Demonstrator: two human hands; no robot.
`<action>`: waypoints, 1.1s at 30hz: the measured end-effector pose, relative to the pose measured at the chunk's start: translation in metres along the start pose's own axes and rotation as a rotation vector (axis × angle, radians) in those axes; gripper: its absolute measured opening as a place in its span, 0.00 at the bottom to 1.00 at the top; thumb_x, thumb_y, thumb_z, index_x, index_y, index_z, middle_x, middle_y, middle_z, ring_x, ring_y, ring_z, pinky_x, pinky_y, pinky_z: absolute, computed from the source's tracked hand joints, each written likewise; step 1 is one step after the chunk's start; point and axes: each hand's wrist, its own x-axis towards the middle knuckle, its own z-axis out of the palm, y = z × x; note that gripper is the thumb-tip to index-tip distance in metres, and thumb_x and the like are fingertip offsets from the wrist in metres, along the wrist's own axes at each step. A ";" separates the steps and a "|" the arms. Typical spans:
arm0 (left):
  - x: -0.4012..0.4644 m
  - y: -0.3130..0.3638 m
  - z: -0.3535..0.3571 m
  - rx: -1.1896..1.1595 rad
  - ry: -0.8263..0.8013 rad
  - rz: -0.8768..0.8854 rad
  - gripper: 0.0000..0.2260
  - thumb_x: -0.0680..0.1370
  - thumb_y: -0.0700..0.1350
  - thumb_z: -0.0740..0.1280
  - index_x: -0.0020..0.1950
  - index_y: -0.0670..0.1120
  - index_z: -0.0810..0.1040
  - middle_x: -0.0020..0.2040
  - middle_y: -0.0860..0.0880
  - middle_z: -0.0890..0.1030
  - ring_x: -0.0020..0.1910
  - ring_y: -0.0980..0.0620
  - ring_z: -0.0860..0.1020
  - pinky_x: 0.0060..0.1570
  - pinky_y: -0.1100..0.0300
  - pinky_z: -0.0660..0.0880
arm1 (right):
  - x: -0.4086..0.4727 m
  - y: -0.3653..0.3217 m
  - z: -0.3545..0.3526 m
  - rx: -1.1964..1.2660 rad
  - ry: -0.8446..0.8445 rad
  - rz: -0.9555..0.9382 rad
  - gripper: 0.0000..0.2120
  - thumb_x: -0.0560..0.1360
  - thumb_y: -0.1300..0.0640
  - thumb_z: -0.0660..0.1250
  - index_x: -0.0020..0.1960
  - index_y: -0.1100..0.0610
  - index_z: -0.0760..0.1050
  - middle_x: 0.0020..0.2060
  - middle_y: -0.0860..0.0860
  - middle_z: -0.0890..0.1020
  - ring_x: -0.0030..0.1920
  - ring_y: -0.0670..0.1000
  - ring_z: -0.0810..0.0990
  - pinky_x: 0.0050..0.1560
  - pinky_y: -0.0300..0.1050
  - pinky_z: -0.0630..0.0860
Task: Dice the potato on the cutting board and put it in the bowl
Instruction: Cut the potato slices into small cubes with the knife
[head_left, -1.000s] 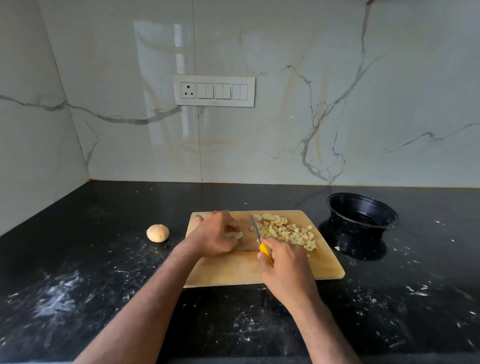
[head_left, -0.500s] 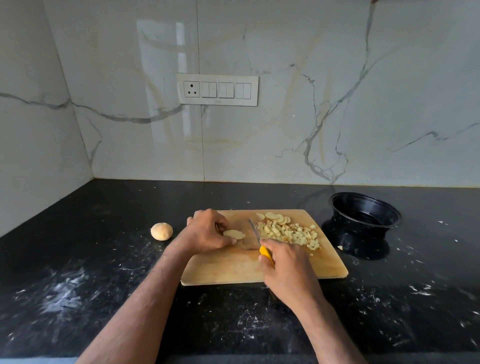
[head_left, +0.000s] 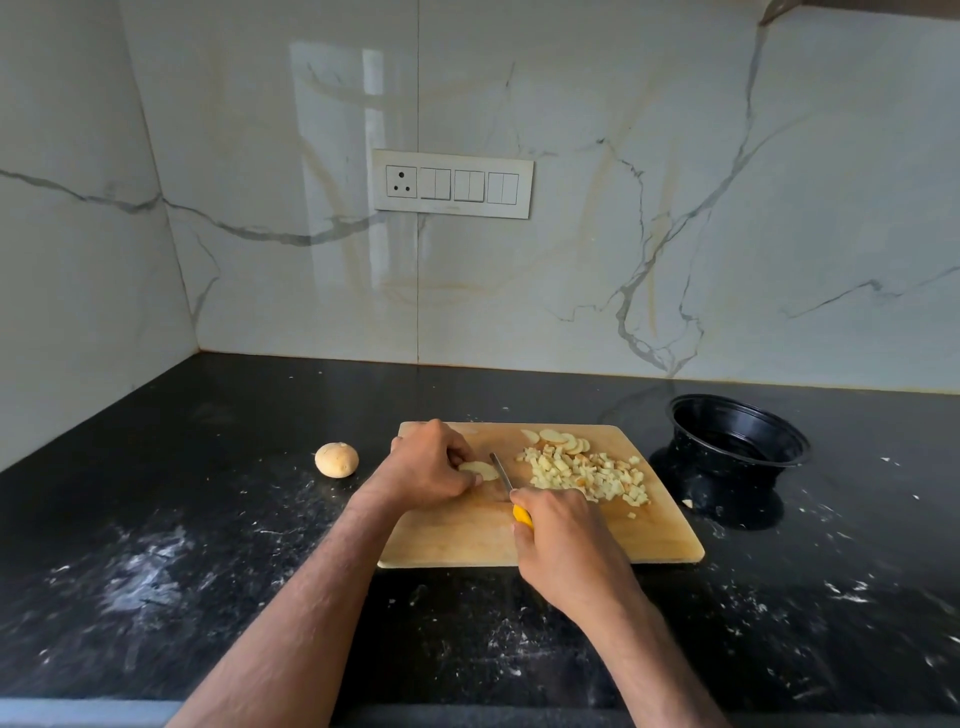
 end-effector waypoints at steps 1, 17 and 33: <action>0.000 0.001 0.000 0.000 0.000 -0.001 0.13 0.73 0.48 0.77 0.57 0.48 0.86 0.47 0.56 0.83 0.47 0.56 0.80 0.59 0.51 0.79 | 0.000 0.000 0.000 0.008 -0.003 0.001 0.16 0.80 0.55 0.68 0.67 0.51 0.78 0.52 0.45 0.85 0.48 0.46 0.83 0.36 0.25 0.69; 0.000 0.001 0.000 -0.044 0.051 -0.042 0.12 0.71 0.48 0.79 0.53 0.47 0.87 0.45 0.55 0.84 0.45 0.56 0.81 0.52 0.59 0.82 | 0.015 -0.014 0.011 0.021 0.040 0.054 0.15 0.80 0.52 0.68 0.67 0.50 0.78 0.53 0.46 0.84 0.47 0.42 0.81 0.29 0.25 0.61; 0.000 -0.002 0.004 -0.129 0.079 -0.068 0.10 0.71 0.44 0.80 0.51 0.47 0.87 0.43 0.54 0.83 0.42 0.56 0.81 0.40 0.70 0.75 | 0.000 -0.007 0.002 -0.020 -0.060 0.006 0.07 0.79 0.57 0.69 0.56 0.51 0.81 0.42 0.44 0.83 0.38 0.44 0.79 0.31 0.29 0.68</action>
